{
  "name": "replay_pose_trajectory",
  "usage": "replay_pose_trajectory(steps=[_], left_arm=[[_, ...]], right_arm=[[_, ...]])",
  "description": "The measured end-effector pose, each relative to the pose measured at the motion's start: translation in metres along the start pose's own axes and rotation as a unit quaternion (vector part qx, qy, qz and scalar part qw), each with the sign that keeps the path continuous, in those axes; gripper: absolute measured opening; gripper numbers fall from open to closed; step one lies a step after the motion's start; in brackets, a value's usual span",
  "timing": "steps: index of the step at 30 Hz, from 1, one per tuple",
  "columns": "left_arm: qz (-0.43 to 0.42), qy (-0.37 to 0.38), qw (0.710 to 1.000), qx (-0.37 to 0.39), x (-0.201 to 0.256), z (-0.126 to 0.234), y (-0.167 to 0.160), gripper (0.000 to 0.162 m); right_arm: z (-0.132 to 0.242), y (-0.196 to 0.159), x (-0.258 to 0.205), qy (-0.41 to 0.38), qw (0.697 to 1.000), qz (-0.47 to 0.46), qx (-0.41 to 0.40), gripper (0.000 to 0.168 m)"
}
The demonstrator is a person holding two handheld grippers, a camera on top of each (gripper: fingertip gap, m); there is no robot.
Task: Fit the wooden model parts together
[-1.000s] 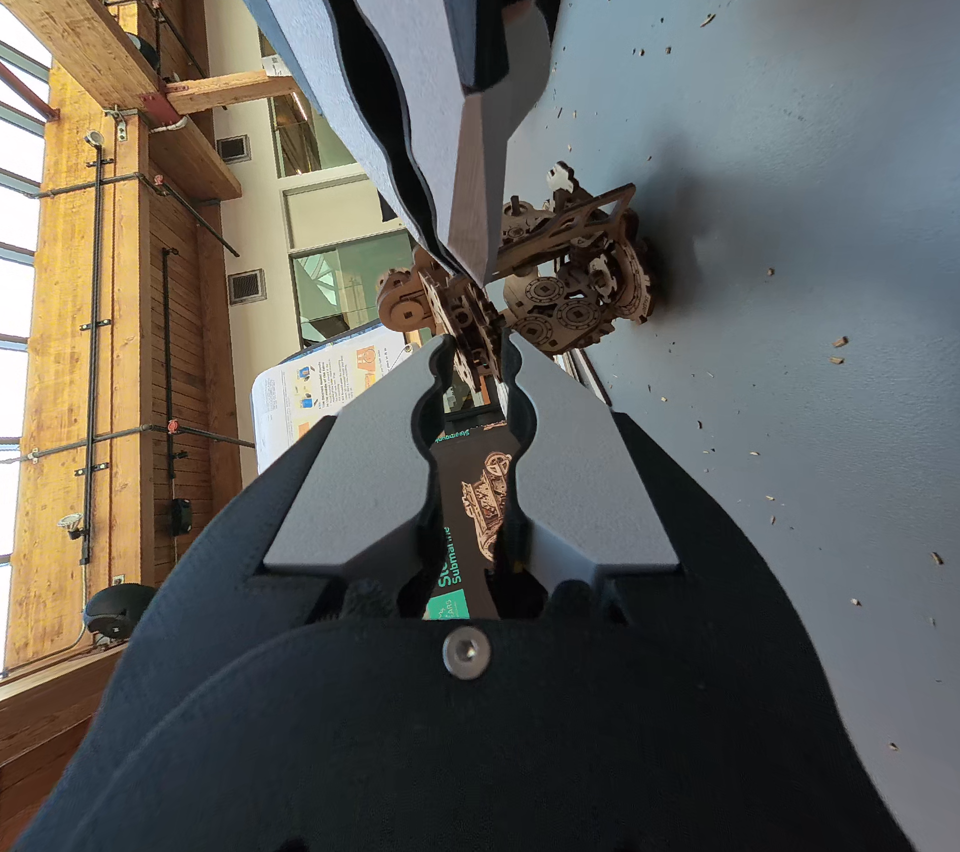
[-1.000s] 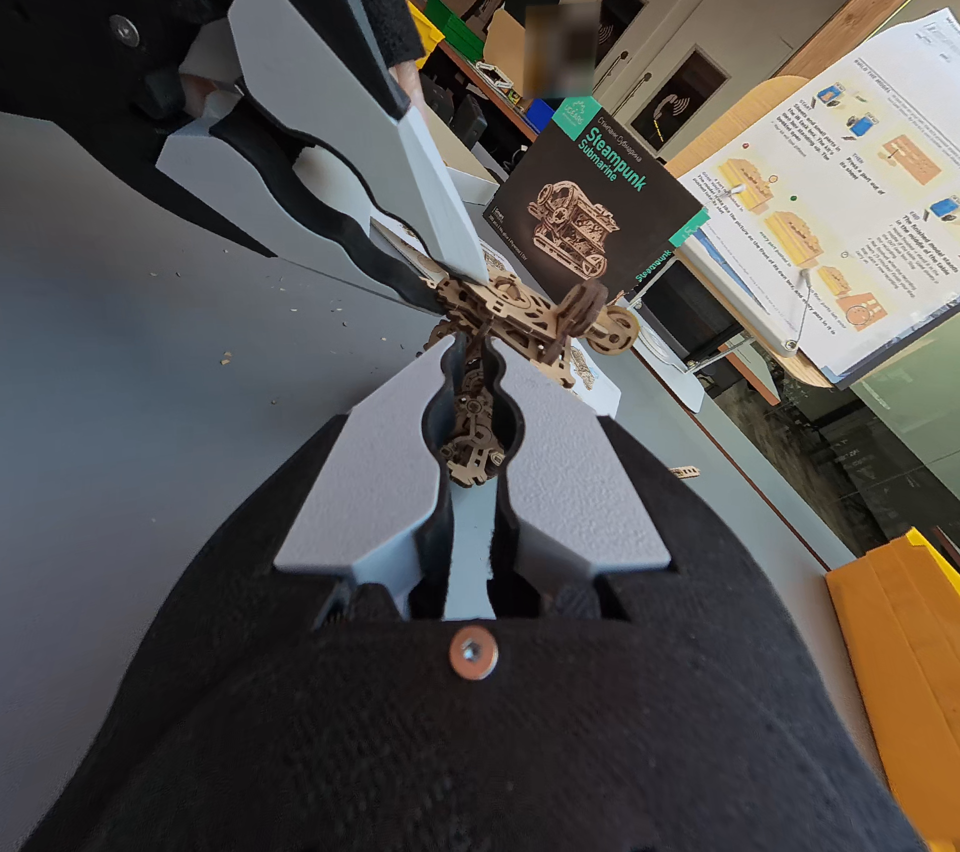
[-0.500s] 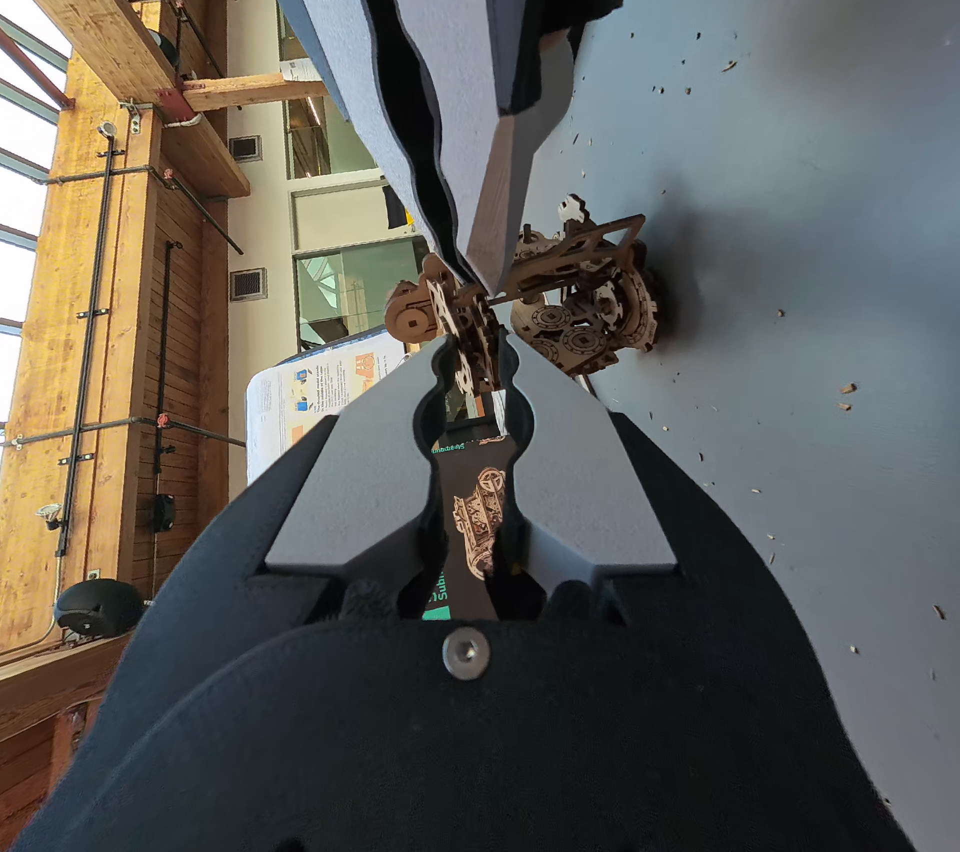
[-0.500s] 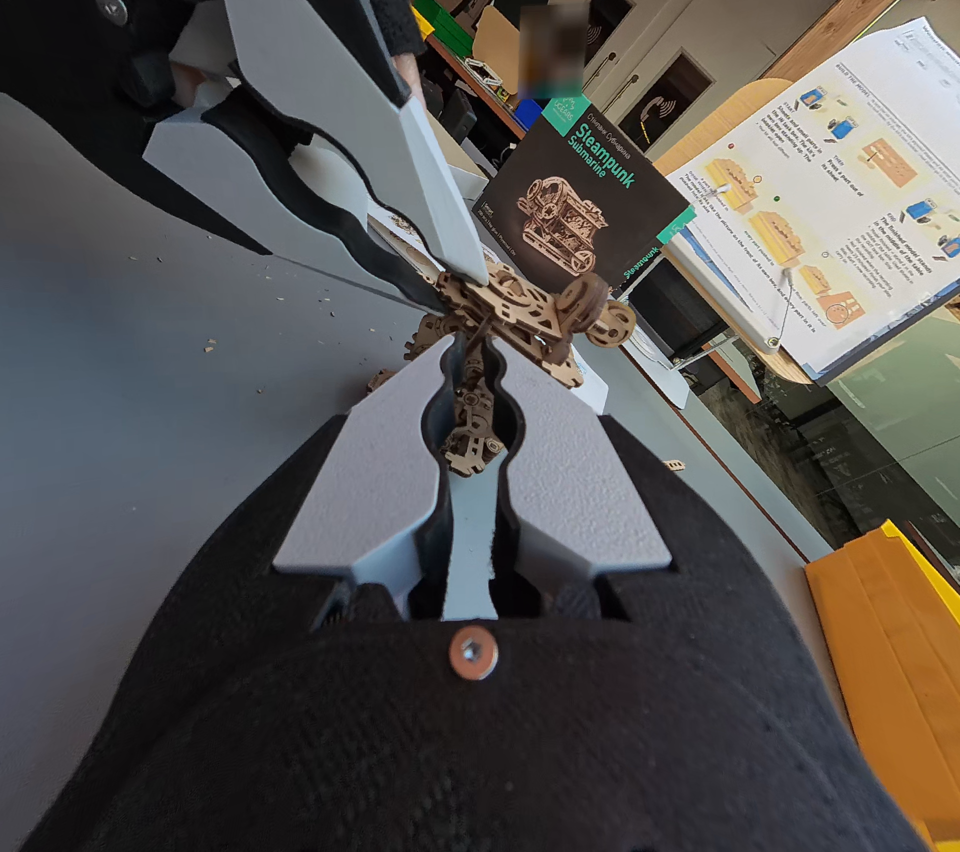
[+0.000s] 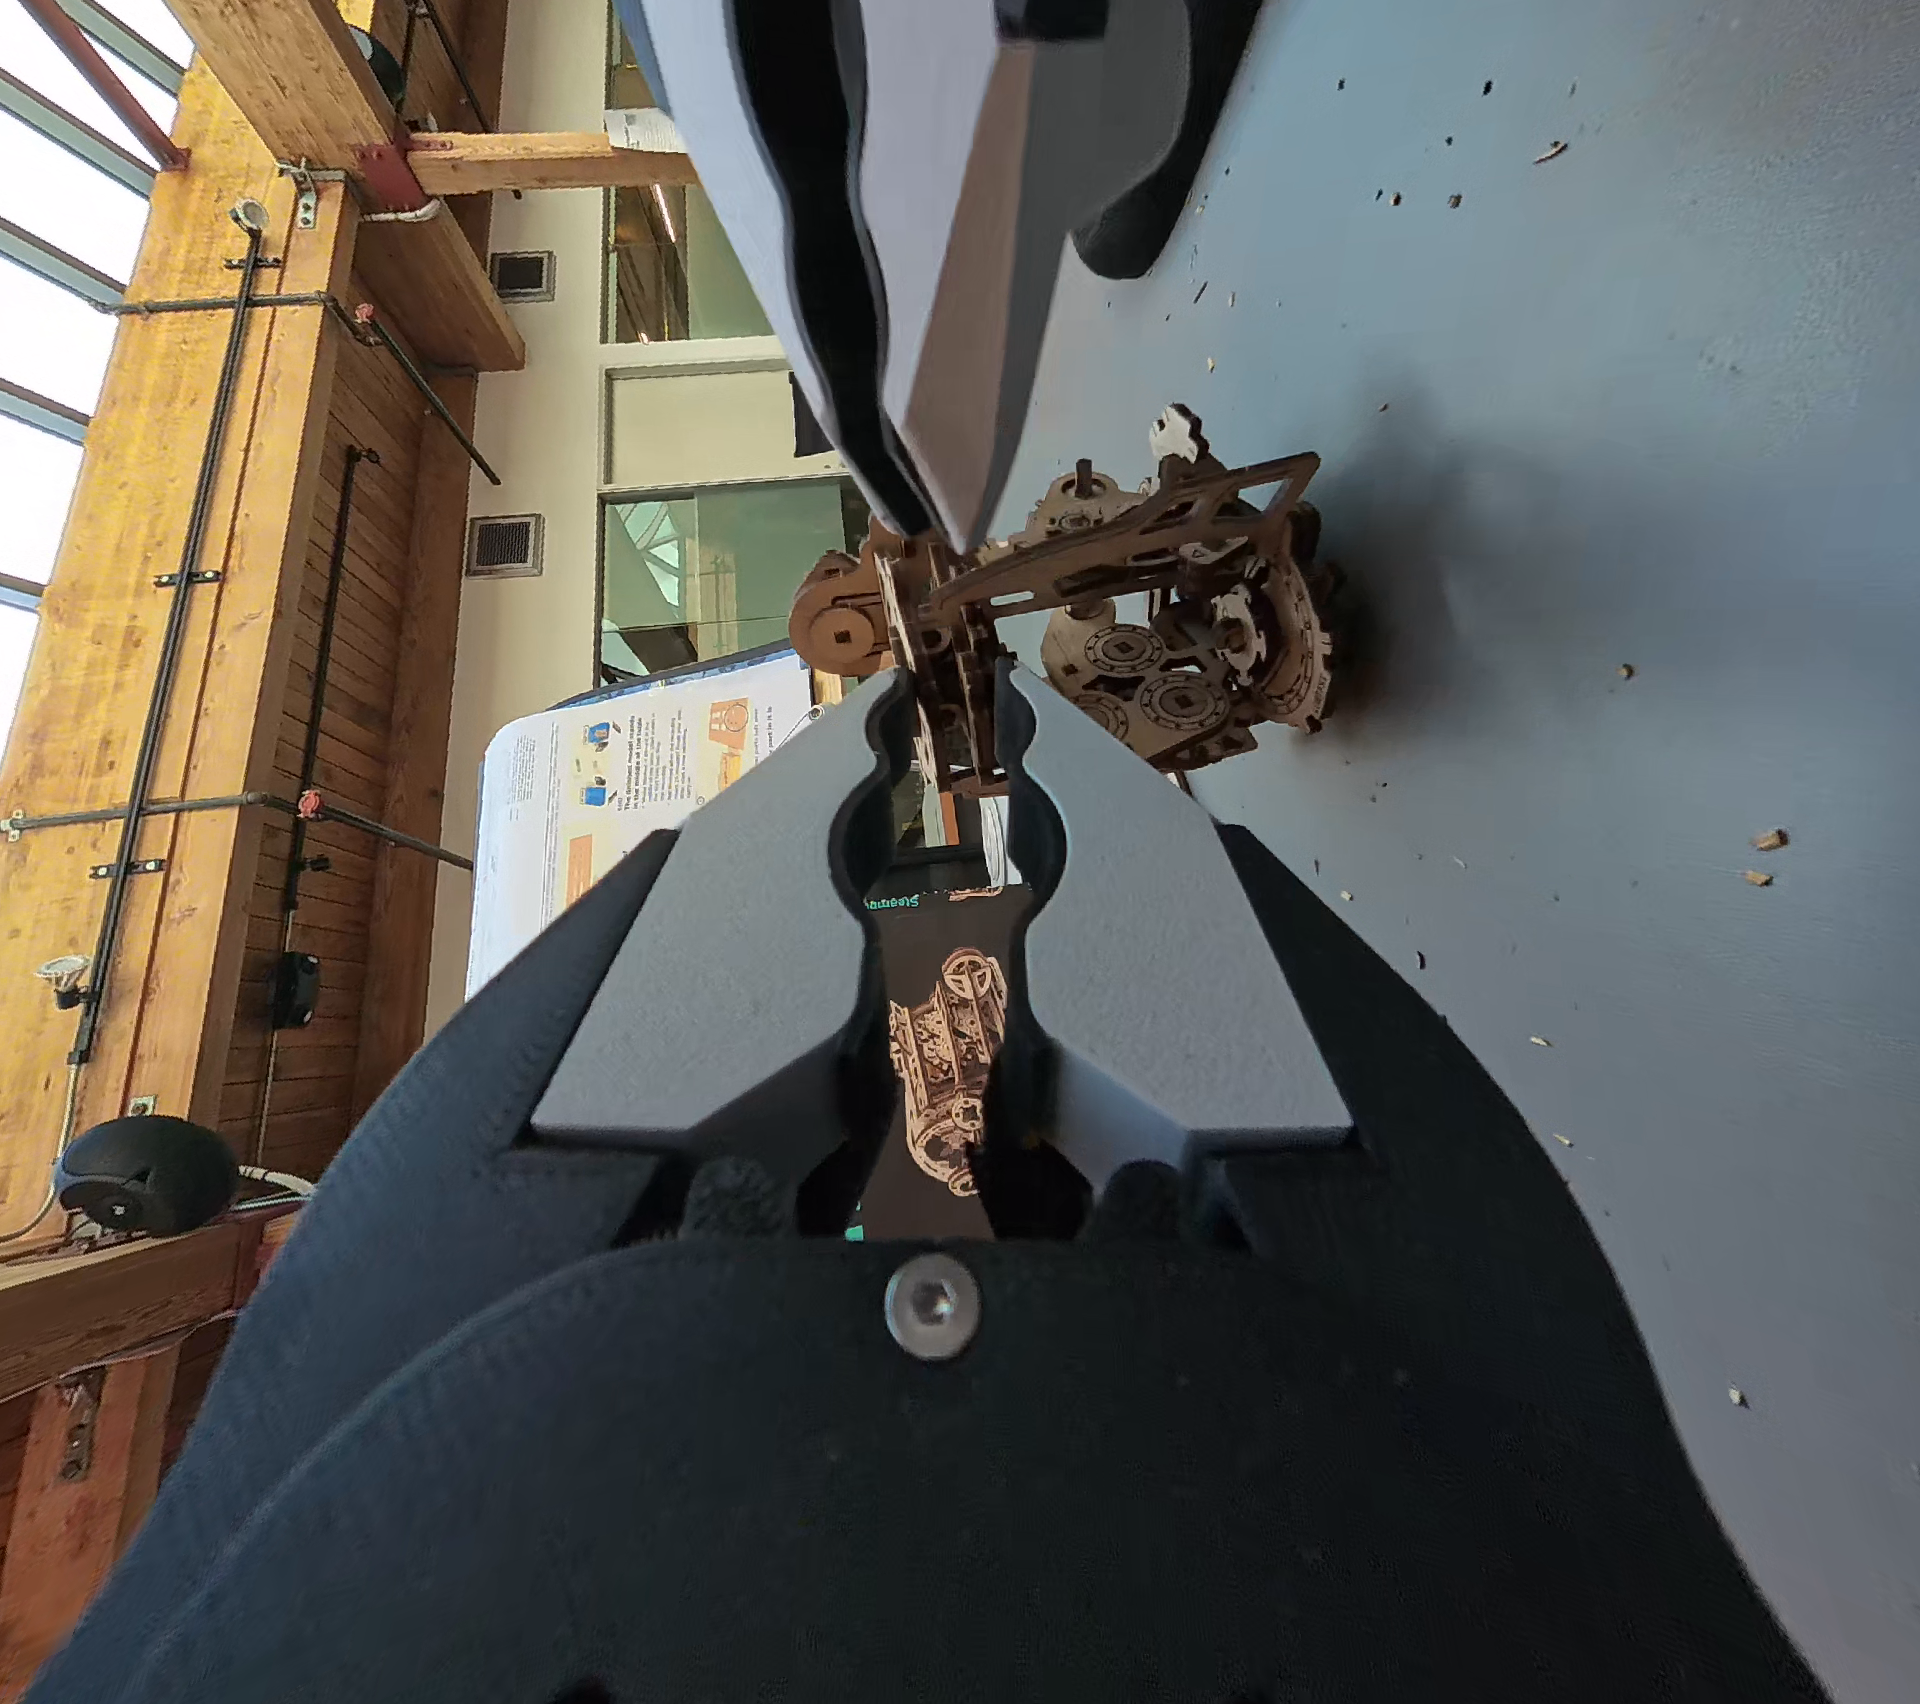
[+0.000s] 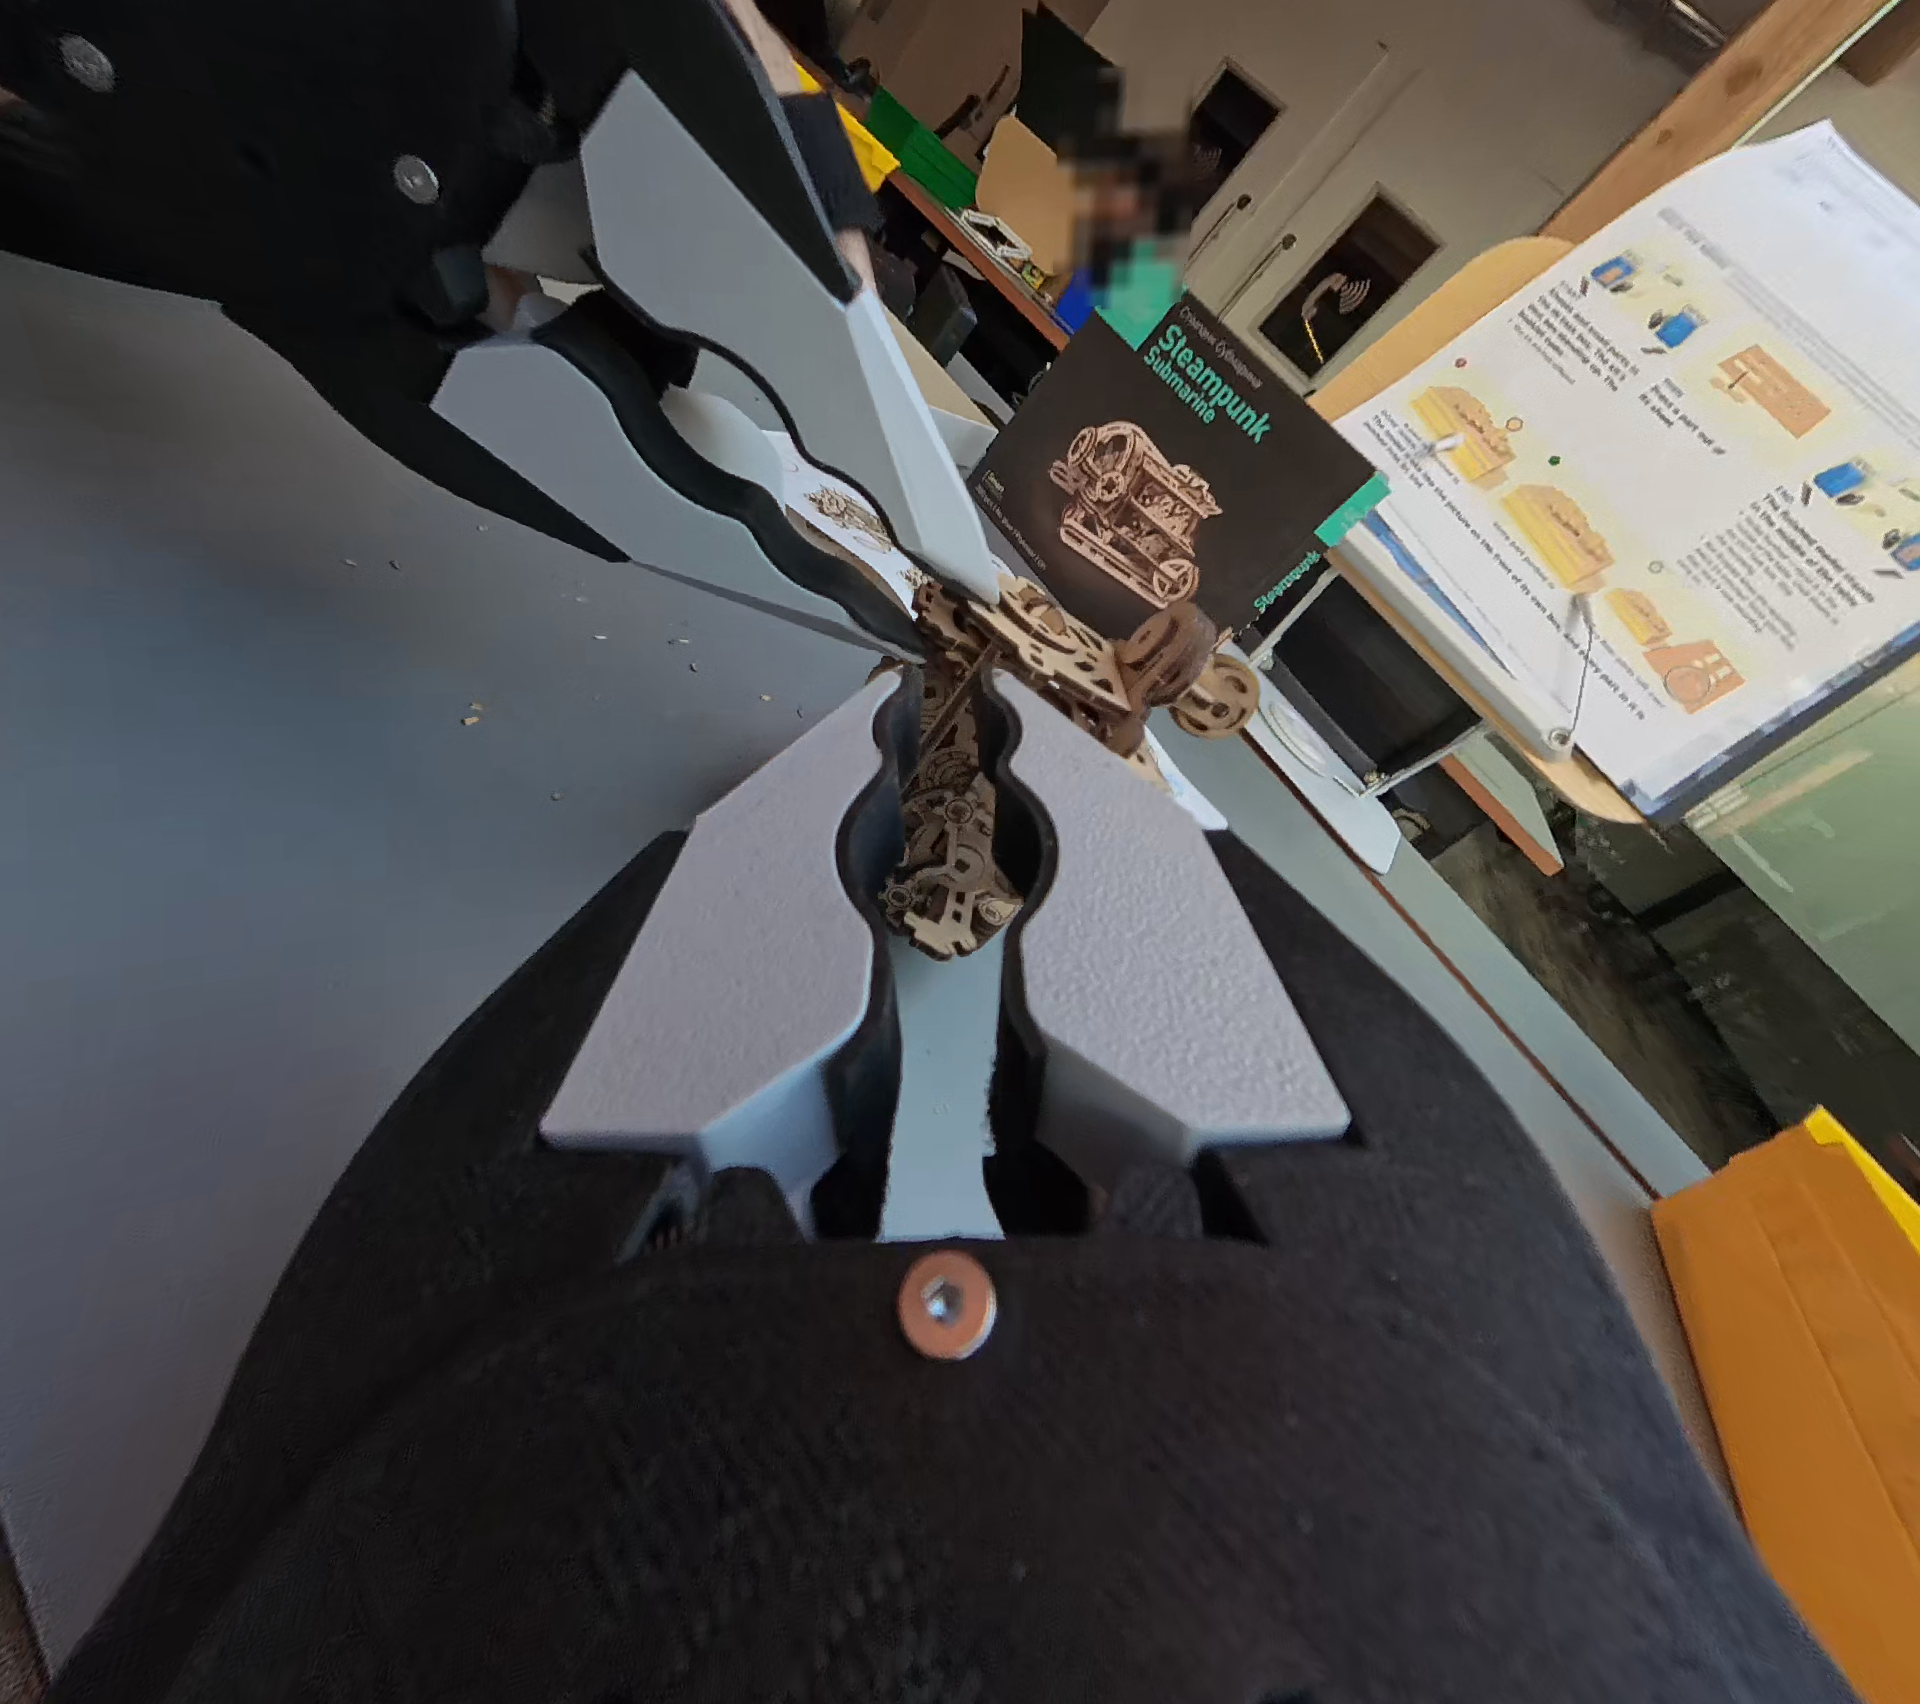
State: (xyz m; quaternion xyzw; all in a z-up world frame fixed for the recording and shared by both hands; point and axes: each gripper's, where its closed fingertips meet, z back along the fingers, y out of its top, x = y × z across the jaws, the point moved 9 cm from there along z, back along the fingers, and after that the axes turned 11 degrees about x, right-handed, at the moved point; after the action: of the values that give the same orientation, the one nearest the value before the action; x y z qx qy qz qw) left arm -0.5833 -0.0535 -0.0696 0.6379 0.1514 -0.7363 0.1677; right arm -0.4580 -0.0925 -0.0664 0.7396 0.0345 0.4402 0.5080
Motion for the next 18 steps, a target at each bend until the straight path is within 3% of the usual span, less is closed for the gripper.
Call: replay_pose_trajectory(steps=[4, 7, 10, 18], left_arm=[[0.001, 0.009, 1.000, 0.000, 0.000, -0.001, -0.001, 0.012], [0.002, 0.010, 1.000, 0.000, 0.000, -0.002, -0.001, 0.013], [0.004, 0.013, 1.000, -0.002, 0.000, -0.002, -0.001, 0.012], [0.006, 0.016, 1.000, 0.004, 0.000, -0.004, 0.001, 0.012]], right_arm=[[0.012, 0.007, 0.028, 0.004, 0.999, 0.045, 0.017, 0.013], [0.003, -0.003, 0.065, 0.033, 0.994, -0.098, -0.026, 0.019], [-0.008, -0.011, 0.080, 0.061, 0.962, -0.257, -0.066, 0.019], [-0.026, -0.024, 0.073, 0.063, 0.921, -0.375, -0.089, 0.020]])
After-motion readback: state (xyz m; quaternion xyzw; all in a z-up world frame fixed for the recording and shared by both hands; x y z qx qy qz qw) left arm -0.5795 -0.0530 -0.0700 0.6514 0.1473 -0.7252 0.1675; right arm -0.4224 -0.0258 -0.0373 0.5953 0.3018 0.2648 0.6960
